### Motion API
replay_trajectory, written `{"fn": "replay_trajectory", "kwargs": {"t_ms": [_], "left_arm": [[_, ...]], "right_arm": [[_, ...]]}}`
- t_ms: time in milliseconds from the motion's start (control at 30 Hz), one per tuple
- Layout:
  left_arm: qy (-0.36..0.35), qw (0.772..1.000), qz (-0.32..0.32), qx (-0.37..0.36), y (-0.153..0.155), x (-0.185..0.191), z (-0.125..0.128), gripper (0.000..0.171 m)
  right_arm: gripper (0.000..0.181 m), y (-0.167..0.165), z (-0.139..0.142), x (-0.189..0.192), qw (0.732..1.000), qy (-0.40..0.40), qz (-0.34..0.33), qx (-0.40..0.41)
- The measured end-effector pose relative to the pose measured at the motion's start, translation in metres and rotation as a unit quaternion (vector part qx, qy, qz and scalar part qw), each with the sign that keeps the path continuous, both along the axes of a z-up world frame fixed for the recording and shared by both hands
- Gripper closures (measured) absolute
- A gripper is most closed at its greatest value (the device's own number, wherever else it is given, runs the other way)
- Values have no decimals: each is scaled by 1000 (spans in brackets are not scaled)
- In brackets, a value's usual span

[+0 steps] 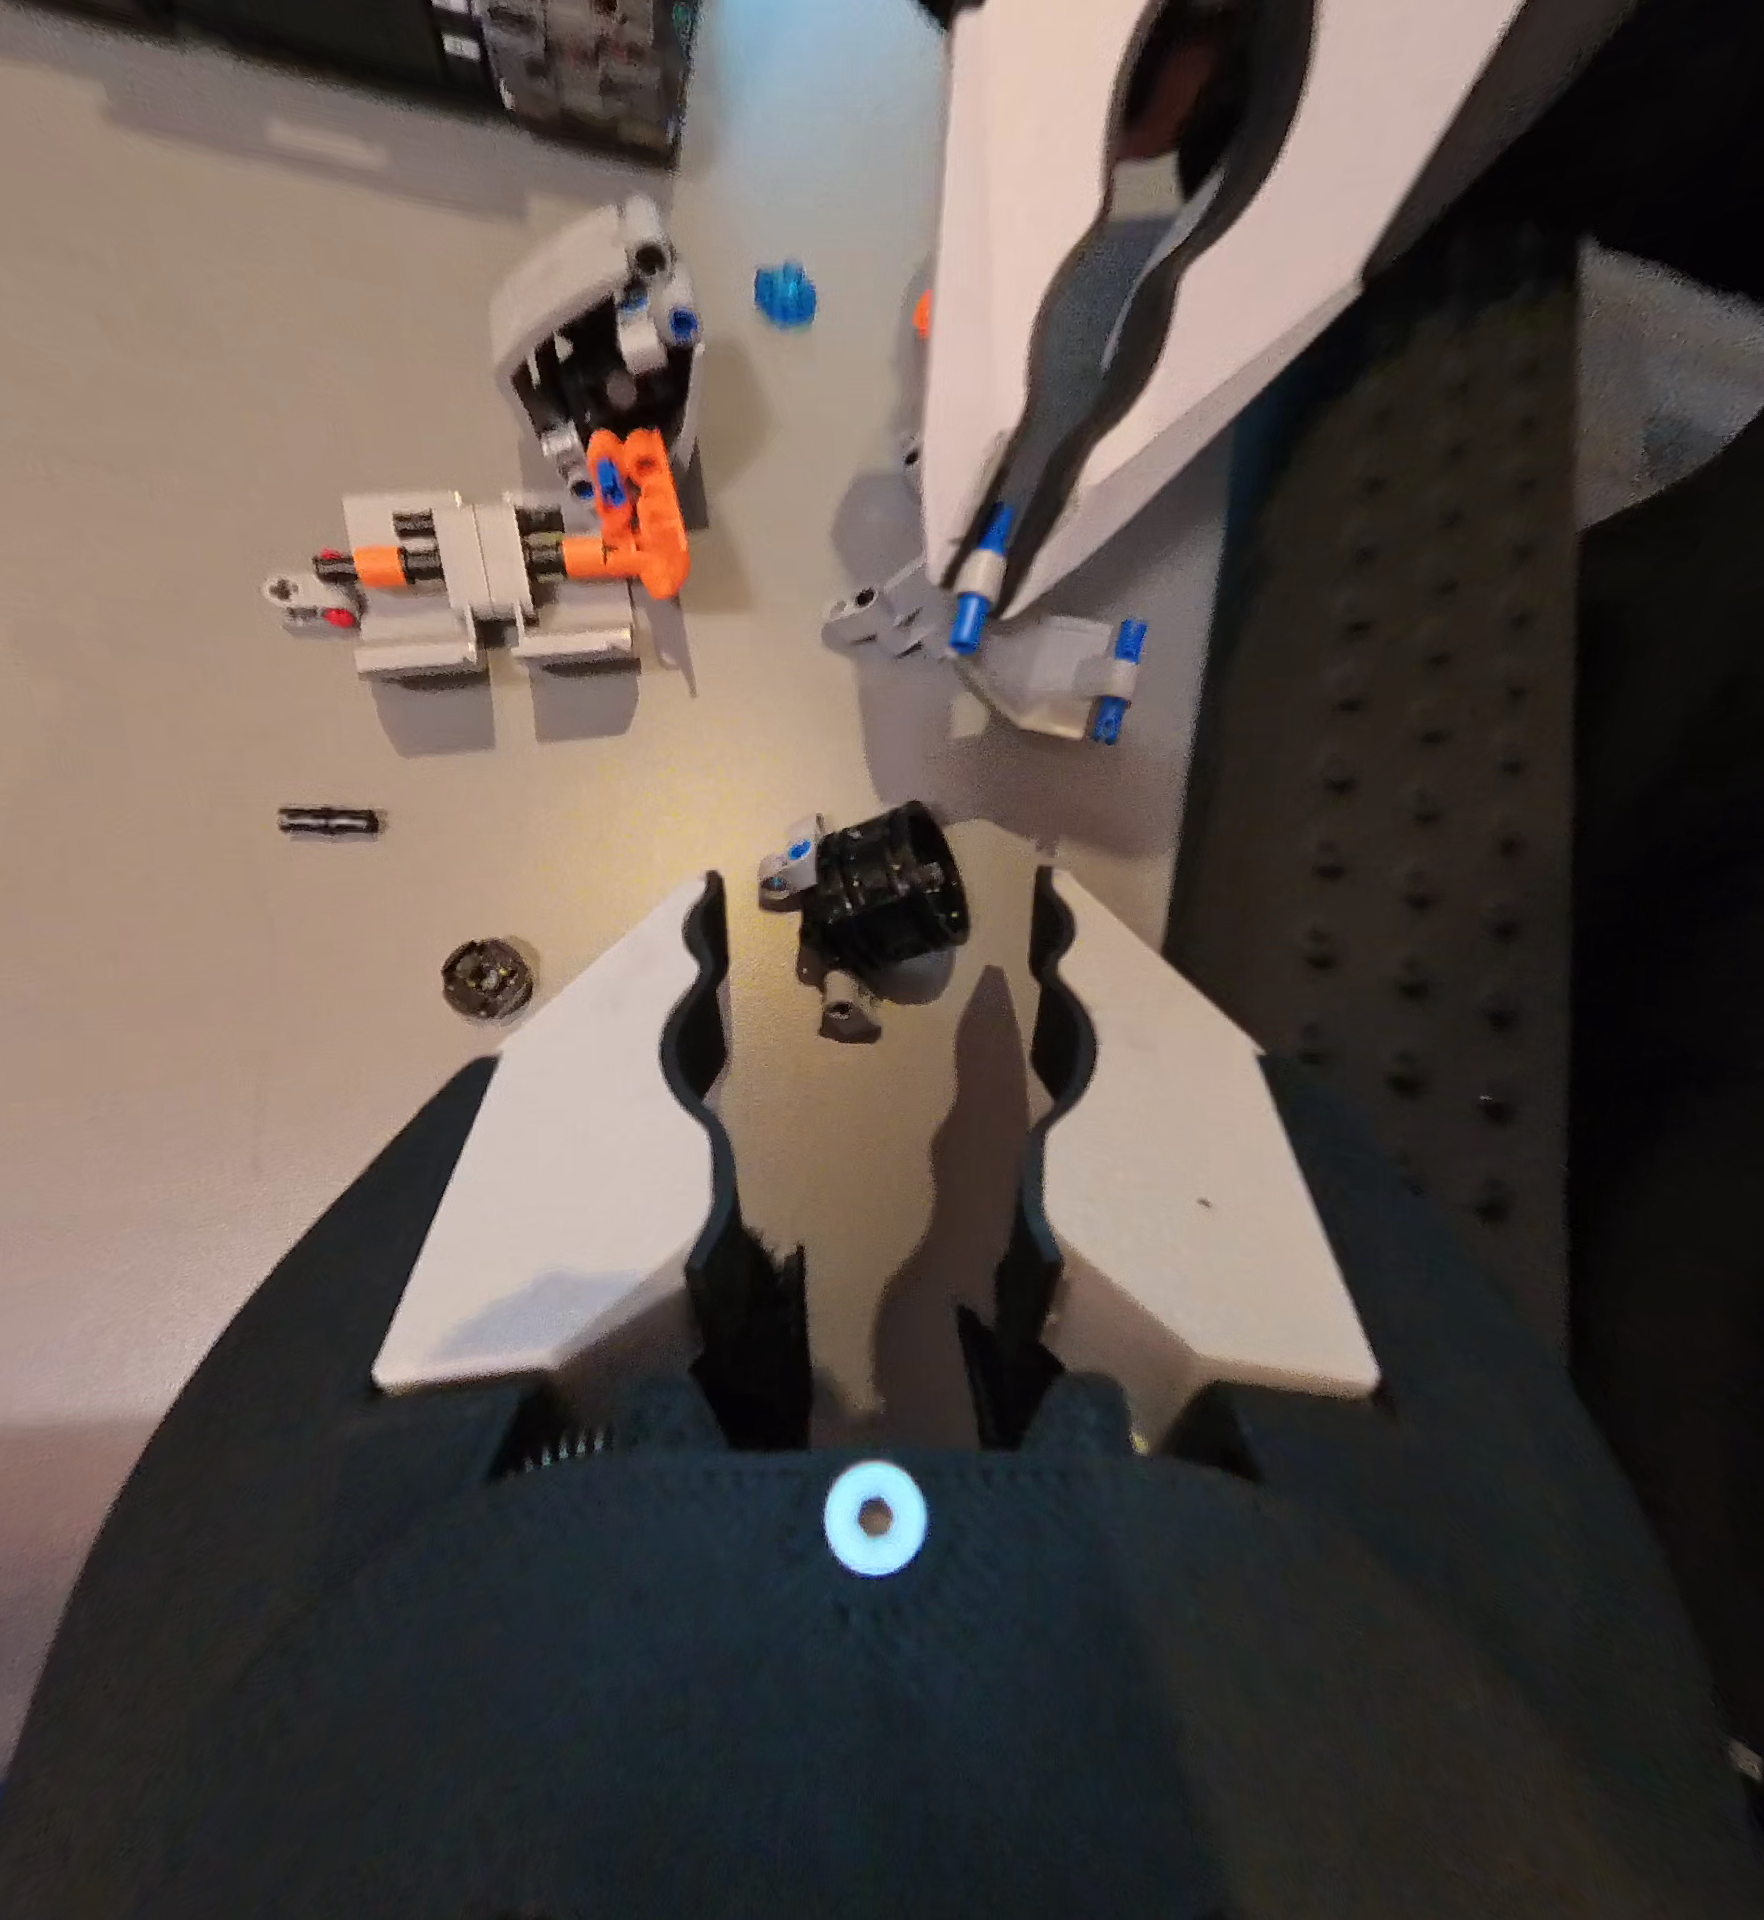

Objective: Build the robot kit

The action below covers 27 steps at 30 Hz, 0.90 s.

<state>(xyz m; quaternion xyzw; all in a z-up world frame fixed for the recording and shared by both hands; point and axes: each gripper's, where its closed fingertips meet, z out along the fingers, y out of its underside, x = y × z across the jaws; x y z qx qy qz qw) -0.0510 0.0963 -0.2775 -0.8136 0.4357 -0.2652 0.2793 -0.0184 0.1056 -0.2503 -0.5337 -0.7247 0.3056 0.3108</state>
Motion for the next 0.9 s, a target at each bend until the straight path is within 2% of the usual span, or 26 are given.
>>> {"fn": "replay_trajectory", "kwargs": {"t_ms": [167, 267, 400, 667, 900], "left_arm": [[13, 1000, 0, -16, 2, 3, -10, 149], [4, 1000, 9, -16, 2, 4, -9, 150], [-37, 996, 47, -58, 0, 8, -9, 150], [-103, 981, 111, -122, 6, -2, -7, 149], [-113, 980, 119, -110, 8, -9, -2, 142]], "right_arm": [[177, 2, -12, 1, 1000, -27, -9, 10], [177, 5, -18, 0, 999, -38, -16, 17], [177, 4, -28, -3, 998, -57, -22, 27], [177, 4, -28, -6, 998, -54, -27, 23], [177, 6, -27, -8, 998, -49, -32, 19]]}}
